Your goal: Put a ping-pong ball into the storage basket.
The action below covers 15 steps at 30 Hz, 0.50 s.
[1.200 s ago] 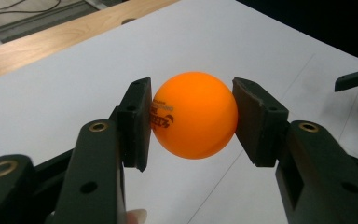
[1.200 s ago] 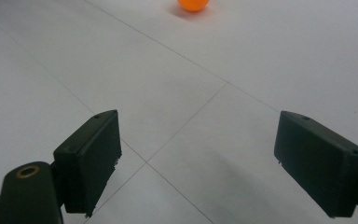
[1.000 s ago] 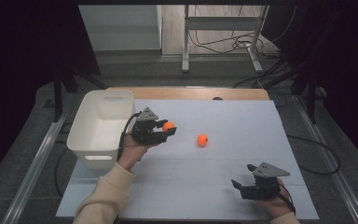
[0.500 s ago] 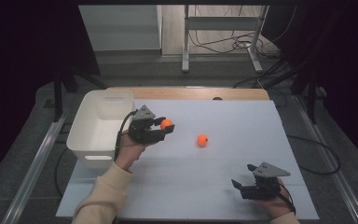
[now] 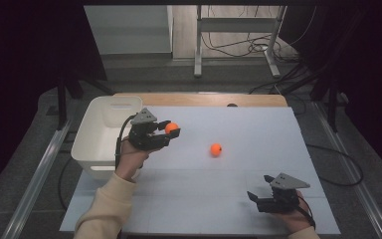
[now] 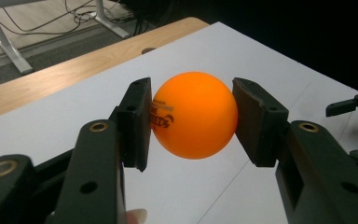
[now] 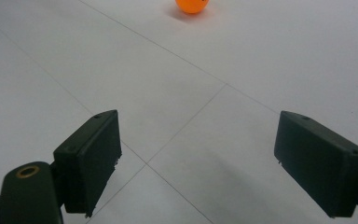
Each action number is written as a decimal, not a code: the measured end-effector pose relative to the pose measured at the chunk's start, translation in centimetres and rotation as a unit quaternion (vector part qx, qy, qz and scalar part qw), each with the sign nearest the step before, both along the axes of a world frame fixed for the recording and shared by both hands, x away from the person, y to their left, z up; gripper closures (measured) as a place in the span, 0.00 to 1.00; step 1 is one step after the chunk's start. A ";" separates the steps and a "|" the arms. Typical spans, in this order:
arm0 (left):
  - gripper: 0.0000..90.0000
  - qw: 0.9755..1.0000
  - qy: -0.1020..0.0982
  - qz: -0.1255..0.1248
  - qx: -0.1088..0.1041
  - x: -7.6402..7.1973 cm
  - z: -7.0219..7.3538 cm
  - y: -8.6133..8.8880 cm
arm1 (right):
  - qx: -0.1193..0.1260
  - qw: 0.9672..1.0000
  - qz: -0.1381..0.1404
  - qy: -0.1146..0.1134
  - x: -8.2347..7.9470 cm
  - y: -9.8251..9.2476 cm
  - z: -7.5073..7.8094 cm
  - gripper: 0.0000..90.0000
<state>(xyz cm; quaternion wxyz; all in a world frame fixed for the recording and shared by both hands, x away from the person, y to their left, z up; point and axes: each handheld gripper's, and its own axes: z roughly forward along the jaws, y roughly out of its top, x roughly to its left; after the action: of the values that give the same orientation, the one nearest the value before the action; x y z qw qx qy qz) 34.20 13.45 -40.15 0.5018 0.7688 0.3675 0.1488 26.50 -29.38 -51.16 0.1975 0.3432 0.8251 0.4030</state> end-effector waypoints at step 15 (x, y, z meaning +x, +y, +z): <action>0.56 0.999 -0.011 0.013 -0.030 -0.3 1.0 1.8 | -0.003 1.000 -0.001 0.001 0.0 0.0 0.0 0.17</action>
<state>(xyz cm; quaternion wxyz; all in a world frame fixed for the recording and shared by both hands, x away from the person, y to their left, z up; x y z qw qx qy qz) 33.88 15.28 -39.12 0.5261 0.7470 0.3766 0.1529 26.48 -29.35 -51.14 0.1985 0.3438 0.8259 0.4003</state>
